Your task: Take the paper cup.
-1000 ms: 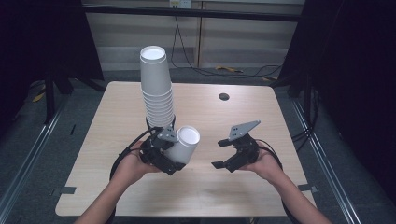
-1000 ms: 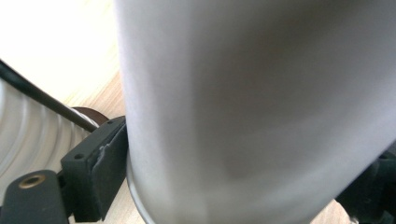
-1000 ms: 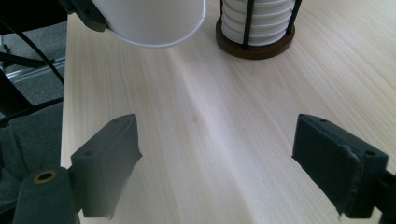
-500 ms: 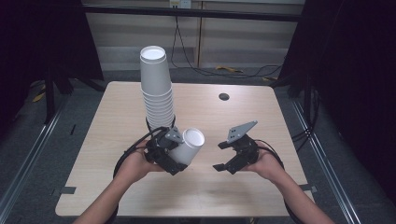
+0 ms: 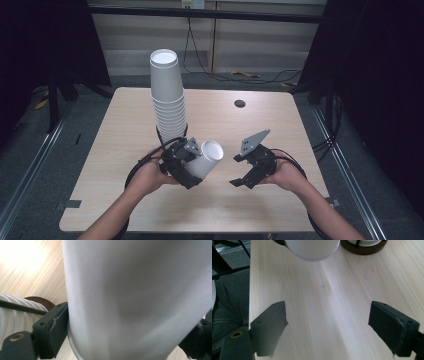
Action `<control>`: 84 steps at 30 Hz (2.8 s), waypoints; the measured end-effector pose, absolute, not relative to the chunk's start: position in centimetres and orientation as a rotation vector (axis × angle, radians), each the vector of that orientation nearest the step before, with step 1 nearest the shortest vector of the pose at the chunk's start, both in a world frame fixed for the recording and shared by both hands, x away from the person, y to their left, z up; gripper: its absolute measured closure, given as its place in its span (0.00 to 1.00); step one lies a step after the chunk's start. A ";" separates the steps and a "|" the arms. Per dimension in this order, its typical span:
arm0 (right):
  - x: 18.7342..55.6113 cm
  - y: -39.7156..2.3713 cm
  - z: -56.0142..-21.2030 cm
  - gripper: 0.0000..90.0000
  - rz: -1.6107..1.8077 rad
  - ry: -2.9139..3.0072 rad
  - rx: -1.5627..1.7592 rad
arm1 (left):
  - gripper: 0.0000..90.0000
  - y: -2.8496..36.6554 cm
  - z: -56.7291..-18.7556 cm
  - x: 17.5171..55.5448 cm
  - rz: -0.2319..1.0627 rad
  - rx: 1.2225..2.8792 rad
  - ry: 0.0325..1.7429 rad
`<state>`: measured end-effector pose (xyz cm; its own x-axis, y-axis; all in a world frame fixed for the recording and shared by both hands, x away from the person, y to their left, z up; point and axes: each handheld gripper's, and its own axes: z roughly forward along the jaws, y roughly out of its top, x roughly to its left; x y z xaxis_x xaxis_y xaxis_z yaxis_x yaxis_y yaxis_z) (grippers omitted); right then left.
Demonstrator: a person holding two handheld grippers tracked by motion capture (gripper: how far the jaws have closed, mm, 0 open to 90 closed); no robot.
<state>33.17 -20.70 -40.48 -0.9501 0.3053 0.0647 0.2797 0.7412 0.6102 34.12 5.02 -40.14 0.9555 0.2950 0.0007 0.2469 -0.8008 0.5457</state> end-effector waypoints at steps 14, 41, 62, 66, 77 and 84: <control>33.3 -20.5 -39.9 0.16 0.962 2.933 0.447 | 0.12 3.9 -40.8 34.3 0.099 2.605 0.365; 33.6 -18.9 -38.3 0.16 0.986 2.949 0.371 | 0.13 1.8 -41.1 33.8 0.083 2.675 0.298; 33.8 -16.9 -37.9 0.23 1.031 2.965 0.334 | 0.13 0.6 -41.1 33.3 0.068 2.668 0.223; 33.7 -17.0 -38.0 0.24 1.035 2.952 0.336 | 0.13 0.6 -41.2 33.4 0.080 2.673 0.215; 33.8 -17.1 -37.9 0.25 1.052 2.953 0.369 | 0.09 1.4 -41.5 33.7 0.063 2.601 0.168; 33.8 -17.2 -37.9 0.25 1.063 2.944 0.377 | 0.06 1.7 -41.8 33.9 0.084 2.592 0.169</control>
<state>33.78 -17.24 -37.88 -0.9713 0.2195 0.0914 0.2272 0.7440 0.6283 33.91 1.65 -41.80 0.9902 0.1369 0.0261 0.1036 -0.8484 0.5191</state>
